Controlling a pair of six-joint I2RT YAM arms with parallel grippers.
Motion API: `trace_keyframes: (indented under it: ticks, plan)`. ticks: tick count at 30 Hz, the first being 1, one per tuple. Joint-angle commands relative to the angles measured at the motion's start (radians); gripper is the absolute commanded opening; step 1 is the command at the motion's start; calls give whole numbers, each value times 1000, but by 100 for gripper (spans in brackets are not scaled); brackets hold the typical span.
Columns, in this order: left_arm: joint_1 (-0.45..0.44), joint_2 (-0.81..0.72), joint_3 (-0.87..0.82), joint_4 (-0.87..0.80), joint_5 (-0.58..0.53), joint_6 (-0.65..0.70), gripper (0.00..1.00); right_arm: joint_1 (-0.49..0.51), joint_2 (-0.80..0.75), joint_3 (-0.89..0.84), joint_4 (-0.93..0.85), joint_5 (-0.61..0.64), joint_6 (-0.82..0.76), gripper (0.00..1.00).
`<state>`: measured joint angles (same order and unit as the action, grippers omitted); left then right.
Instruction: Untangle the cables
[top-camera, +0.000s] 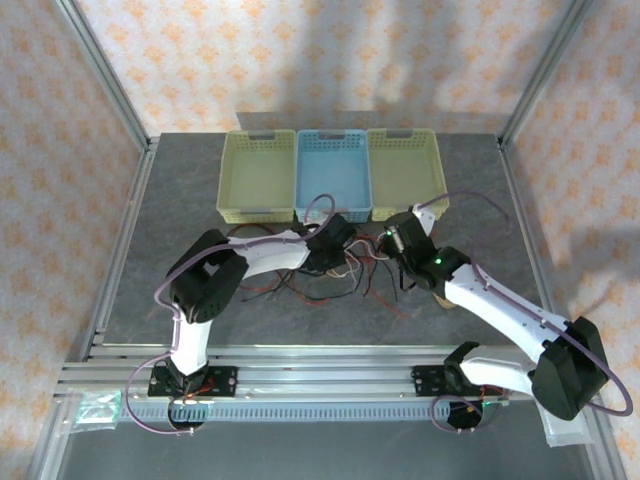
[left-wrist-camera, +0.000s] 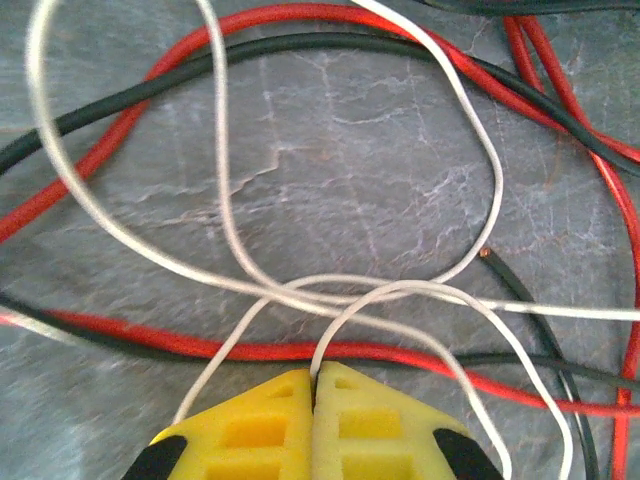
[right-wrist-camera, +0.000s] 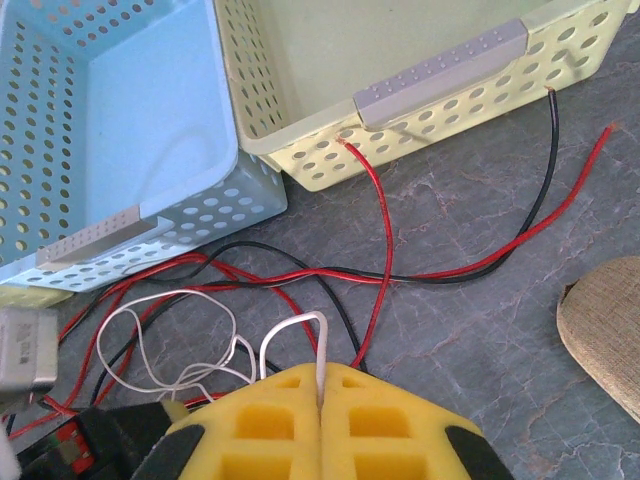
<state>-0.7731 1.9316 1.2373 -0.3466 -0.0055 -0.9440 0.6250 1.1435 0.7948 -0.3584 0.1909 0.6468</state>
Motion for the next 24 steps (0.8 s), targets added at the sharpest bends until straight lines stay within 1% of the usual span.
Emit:
trace_keyframes:
  ticks: [1,5,11,18,20,24]
  plan:
    - [-5,-162,-60,95,-56,32,0,-4,-20,34,-5,38,16,0]
    - [0,-311,-164,223,-102,72,0,-4,-54,54,25,45,12,0]
    - [19,-466,-235,287,-153,135,0,-4,-97,112,58,52,-35,0]
    - [103,-611,-250,250,-187,171,0,-4,-151,166,110,76,-133,0]
    - [130,-648,-236,225,-196,187,0,-4,-158,187,108,101,-150,0]
    - [180,-714,-196,180,-214,224,0,-4,-171,236,85,191,-180,0]
